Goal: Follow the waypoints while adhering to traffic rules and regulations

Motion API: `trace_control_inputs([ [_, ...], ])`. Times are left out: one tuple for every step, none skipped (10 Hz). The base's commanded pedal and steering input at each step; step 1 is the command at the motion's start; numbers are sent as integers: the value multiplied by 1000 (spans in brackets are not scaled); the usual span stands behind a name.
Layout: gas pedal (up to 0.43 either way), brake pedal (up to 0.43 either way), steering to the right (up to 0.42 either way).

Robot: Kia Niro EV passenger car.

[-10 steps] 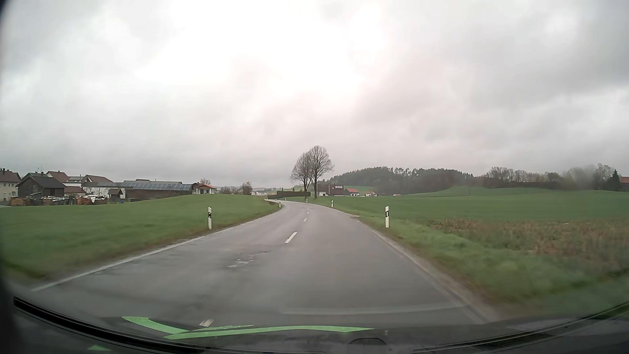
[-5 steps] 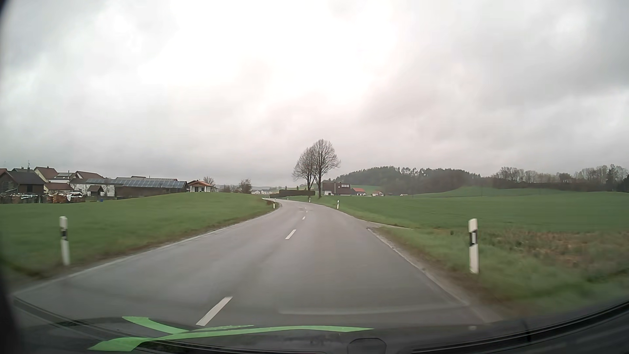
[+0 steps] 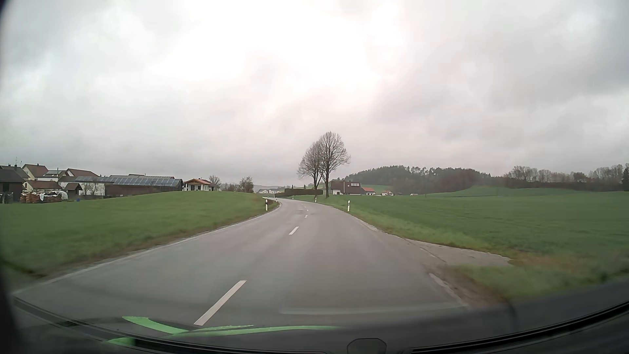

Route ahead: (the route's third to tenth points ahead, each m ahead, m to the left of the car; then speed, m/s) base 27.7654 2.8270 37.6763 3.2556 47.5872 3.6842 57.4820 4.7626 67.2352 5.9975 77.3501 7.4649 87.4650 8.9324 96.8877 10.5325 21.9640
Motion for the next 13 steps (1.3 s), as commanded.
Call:
trace_control_inputs([
  [118,0,-15],
  [130,0,-15],
  [130,0,-14],
  [130,0,-15],
  [110,0,-14],
  [87,0,-12],
  [87,0,-11],
  [87,0,-12],
  [98,0,-12],
  [110,0,-12],
  [118,0,-12],
  [130,0,-11],
  [138,0,-11],
])
